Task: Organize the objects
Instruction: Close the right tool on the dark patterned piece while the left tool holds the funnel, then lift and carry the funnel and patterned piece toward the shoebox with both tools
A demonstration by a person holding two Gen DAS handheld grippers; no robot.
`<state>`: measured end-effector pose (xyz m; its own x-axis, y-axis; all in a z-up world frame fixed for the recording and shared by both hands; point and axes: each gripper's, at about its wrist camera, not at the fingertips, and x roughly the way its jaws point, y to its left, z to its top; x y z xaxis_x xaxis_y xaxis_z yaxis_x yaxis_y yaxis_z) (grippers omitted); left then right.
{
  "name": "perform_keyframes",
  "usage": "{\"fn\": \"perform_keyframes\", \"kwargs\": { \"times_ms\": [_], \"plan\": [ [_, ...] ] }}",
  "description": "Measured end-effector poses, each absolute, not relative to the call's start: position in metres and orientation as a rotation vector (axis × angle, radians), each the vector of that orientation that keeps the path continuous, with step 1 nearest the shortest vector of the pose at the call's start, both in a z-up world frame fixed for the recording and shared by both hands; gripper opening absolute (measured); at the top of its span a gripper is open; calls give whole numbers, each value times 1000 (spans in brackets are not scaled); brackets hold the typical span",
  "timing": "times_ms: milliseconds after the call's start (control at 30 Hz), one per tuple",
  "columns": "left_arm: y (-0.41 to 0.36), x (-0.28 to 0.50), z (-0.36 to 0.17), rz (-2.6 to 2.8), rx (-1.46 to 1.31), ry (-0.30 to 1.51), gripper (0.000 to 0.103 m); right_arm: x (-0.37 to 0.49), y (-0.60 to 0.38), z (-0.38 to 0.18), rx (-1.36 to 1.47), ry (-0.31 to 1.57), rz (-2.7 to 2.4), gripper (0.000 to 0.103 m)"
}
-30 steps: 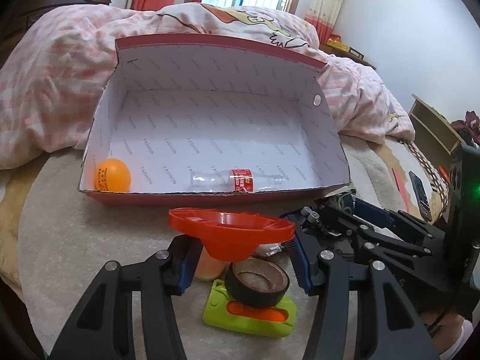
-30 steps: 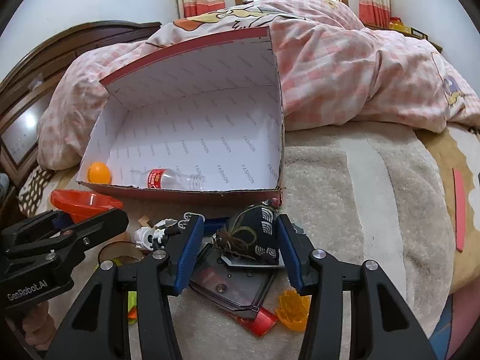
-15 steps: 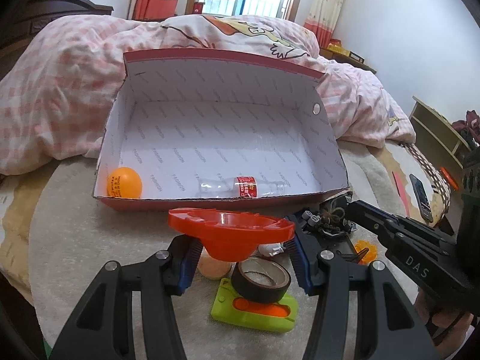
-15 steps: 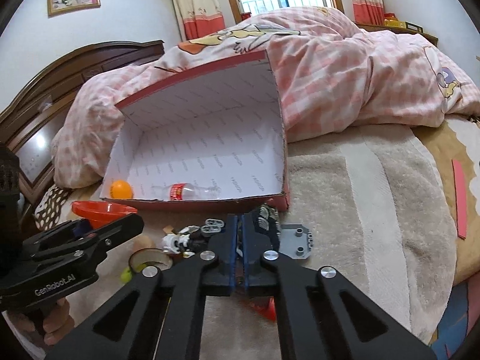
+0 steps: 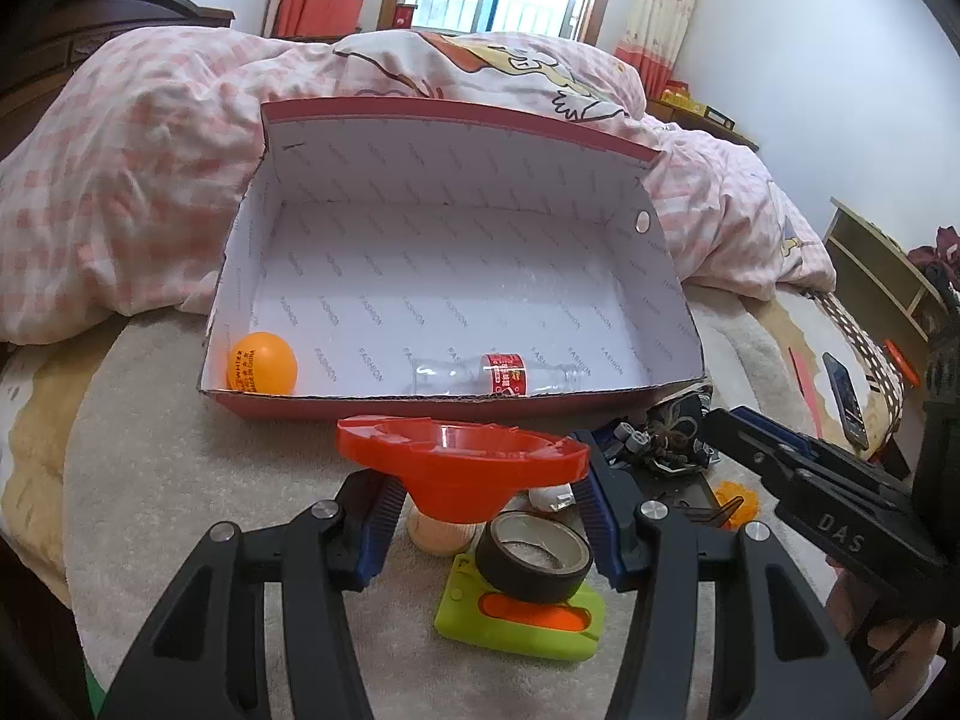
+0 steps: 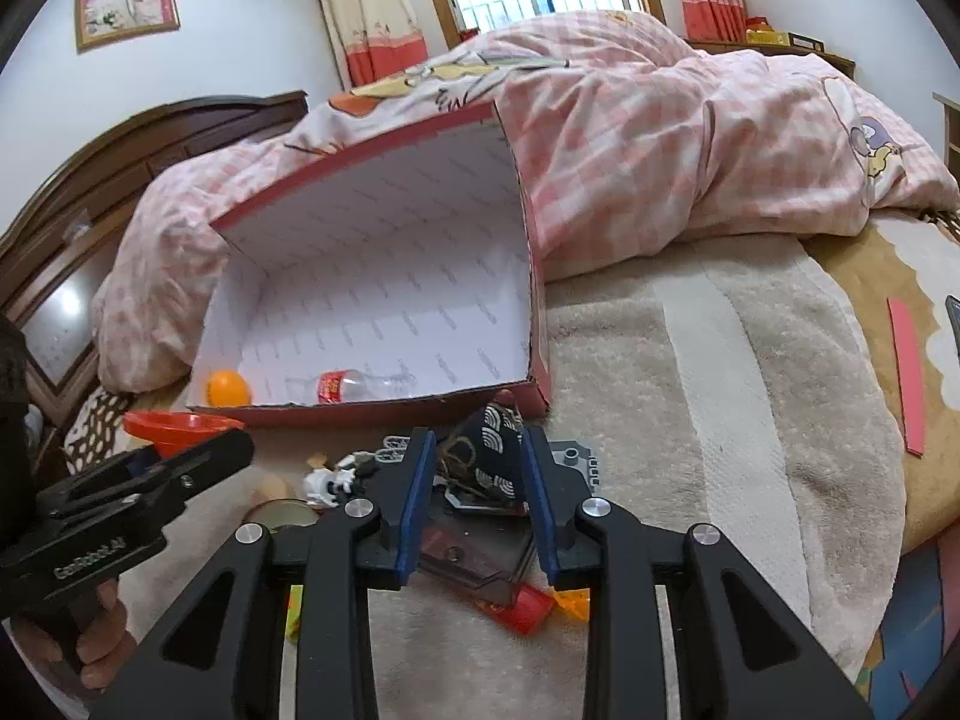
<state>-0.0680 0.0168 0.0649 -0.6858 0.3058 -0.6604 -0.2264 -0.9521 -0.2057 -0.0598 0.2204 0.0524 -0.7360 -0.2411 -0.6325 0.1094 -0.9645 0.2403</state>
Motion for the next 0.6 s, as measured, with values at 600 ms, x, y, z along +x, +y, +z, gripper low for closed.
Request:
{"fn": "perform_keyframes", "kwargs": {
  "times_ms": [600],
  "plan": [
    [15,-90,50,2631,-1094,-159,53,-82,207,31,1059,-200,-2767,26]
  ]
}}
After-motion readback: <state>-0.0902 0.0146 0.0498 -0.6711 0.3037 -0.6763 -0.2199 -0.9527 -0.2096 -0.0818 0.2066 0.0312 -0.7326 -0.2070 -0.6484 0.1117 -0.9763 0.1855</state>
